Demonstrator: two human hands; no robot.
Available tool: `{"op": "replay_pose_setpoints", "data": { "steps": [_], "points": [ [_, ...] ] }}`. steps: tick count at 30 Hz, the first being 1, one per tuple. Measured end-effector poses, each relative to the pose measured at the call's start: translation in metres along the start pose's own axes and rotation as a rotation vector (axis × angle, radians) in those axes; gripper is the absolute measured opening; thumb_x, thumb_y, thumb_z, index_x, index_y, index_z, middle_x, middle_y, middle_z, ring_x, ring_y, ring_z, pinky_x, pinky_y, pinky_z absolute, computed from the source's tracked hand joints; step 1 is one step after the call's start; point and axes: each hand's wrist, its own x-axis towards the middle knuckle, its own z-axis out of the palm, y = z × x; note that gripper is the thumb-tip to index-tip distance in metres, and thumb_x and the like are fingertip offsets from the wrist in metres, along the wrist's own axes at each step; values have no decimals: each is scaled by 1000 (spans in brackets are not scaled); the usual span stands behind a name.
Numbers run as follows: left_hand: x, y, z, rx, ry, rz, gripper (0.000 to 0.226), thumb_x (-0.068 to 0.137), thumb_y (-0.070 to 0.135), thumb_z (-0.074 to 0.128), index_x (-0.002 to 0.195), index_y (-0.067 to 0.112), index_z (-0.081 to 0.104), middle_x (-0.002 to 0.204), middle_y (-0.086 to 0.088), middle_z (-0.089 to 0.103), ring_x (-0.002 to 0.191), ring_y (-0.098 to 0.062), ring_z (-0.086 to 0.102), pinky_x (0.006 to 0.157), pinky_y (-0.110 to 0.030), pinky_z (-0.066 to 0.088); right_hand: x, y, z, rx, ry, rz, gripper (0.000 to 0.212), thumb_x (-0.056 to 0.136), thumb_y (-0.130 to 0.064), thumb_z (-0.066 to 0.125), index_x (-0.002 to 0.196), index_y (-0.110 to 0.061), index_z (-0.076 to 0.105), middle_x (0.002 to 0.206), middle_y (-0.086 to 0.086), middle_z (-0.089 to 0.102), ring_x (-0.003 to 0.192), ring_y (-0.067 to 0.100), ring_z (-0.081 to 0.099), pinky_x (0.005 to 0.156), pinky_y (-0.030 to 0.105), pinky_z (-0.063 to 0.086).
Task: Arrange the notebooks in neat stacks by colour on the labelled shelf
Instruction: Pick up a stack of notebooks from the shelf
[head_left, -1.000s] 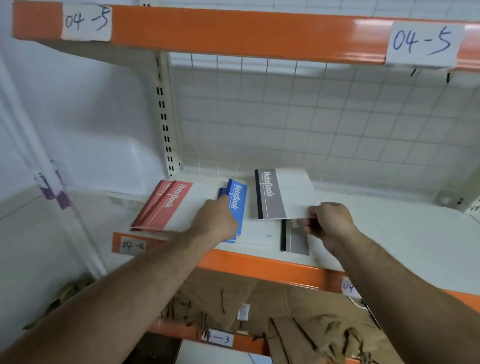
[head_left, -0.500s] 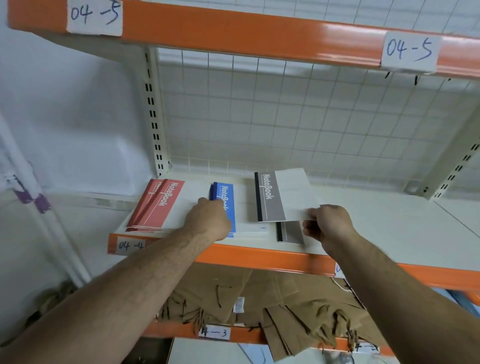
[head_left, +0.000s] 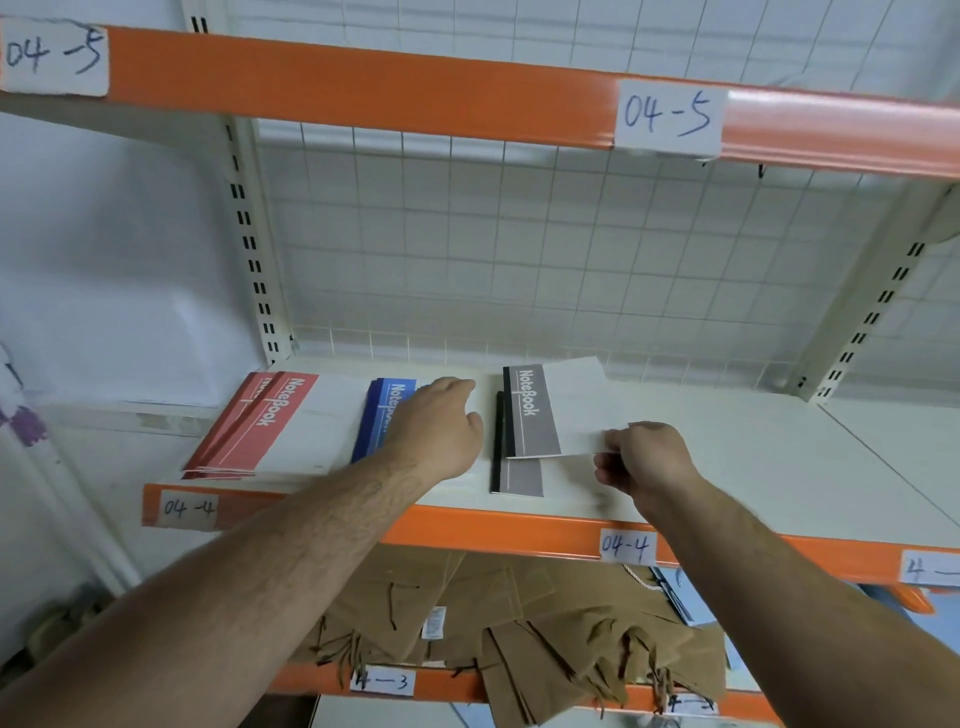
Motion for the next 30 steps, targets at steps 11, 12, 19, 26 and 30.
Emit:
{"op": "replay_pose_setpoints", "data": {
  "steps": [11, 12, 19, 26, 30],
  "points": [
    [-8, 28, 16, 51, -44, -139, 62, 101, 30, 46, 157, 17, 24, 163, 1, 24, 148, -20, 26, 118, -38, 29, 26, 9, -17, -784, -86, -122, 17, 79, -14, 55, 76, -3, 67, 60, 7, 67, 51, 23, 62, 50, 24, 47],
    [-9, 30, 16, 57, -44, -149, 62, 101, 30, 46, 157, 16, 25, 163, 1, 25, 148, -20, 26, 118, -38, 29, 29, 9, -19, -816, -97, -140, 15, 78, -15, 57, 74, -4, 66, 62, 6, 66, 54, 23, 62, 50, 24, 48],
    [-9, 51, 26, 73, -35, -185, 59, 100, 31, 48, 154, 15, 30, 159, 0, 32, 144, -20, 32, 115, -37, 33, 36, 18, -26, -924, -176, -218, 14, 78, -21, 64, 89, -13, 60, 84, 3, 68, 75, 19, 64, 56, 25, 45],
    [1, 69, 41, 78, -4, -87, 54, 99, 42, 45, 148, 21, 40, 147, 3, 49, 129, -17, 48, 106, -34, 40, 34, 15, -35, -1020, -152, -327, 28, 86, -36, 60, 107, -17, 60, 101, 0, 66, 90, 19, 61, 74, 31, 52],
    [13, 85, 48, 198, -173, 60, 63, 103, 49, 31, 158, 21, 20, 165, 3, 19, 151, -17, 14, 122, -41, 13, 31, 13, -51, -1098, -102, -449, 53, 95, -53, 50, 133, -17, 57, 135, 4, 59, 125, 24, 51, 102, 38, 46]
  ]
}}
